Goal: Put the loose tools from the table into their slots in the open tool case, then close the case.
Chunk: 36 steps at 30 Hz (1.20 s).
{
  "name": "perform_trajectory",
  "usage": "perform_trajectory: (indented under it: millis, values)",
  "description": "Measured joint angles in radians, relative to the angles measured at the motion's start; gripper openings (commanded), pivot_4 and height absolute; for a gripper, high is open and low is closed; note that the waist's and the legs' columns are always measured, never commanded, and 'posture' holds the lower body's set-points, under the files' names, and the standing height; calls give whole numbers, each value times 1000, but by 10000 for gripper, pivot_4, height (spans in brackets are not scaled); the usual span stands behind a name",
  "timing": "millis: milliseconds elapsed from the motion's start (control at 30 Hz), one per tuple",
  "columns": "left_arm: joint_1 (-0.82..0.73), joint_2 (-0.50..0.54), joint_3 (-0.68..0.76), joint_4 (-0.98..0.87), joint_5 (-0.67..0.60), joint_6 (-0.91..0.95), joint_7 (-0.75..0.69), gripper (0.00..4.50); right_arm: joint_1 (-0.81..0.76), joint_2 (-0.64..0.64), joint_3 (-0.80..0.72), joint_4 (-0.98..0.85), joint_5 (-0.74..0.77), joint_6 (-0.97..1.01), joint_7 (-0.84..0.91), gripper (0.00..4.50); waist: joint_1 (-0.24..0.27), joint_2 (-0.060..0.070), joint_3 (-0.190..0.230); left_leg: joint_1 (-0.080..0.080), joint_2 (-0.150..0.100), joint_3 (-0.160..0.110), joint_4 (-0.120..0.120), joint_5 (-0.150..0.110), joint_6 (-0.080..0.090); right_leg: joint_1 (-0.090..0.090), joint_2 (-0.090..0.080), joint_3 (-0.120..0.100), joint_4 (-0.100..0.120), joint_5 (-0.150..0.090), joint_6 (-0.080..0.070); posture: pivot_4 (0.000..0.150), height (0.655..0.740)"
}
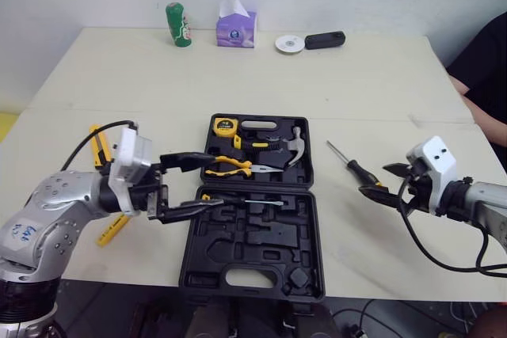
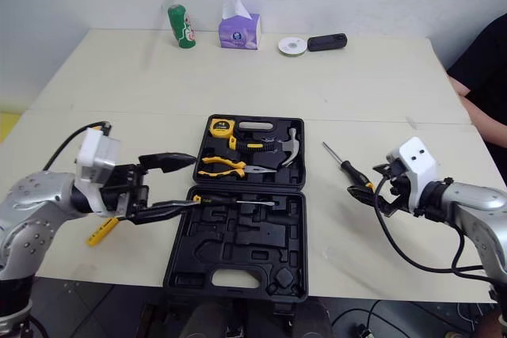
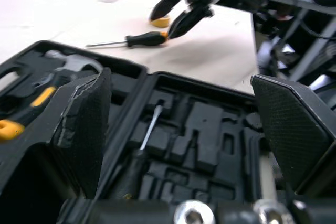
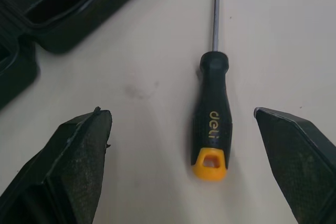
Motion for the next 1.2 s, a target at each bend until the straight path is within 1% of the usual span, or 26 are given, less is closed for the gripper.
perform_trajectory:
  millis: [300,433,567,667,833,867,1033,1200]
  values:
    - [-31,-4,-9,-23,-15,29,38,44633,-125,16,120,146,-108,13,-2,45000,0,0,0,0,0,0,0,1,0,0,1,0,0,0,0,1500,7400]
    - [-46,-1,-6,-36,-18,30,48,44633,-146,30,128,188,-126,8,21,45000,0,0,0,0,0,0,0,2,0,0,2,0,1,0,0,1500,7400]
    - [-39,35,-6,-42,-20,40,35,44633,-155,41,136,223,-143,-7,45,45000,0,0,0,0,0,0,0,2,0,0,2,0,0,0,0,1500,7400]
    - [-30,40,-6,-42,-19,38,27,45000,-165,53,137,239,-161,-17,44,37222,0,0,0,0,0,0,0,2,0,0,2,0,0,0,0,1500,7400]
    - [-29,39,-6,-42,-19,32,20,45000,-168,64,128,257,-185,-29,41,12017,-1,0,0,0,0,0,0,2,-1,0,2,0,0,0,0,1500,7400]
    - [-29,39,-6,-42,-19,28,13,45000,-167,73,124,257,-189,-32,41,10046,-2,0,0,0,0,0,0,2,-1,0,2,0,1,0,0,1500,7400]
    - [-36,11,-10,-40,24,-25,13,45000,-153,86,111,252,-196,-48,34,10053,-2,-1,0,1,0,0,0,2,-1,1,2,0,0,0,0,1500,7400]
    - [-39,11,-29,-40,29,-28,1,45000,-124,112,81,227,-202,-53,9,10053,-3,-1,0,1,0,0,0,2,-1,1,2,0,1,0,0,1500,7400]
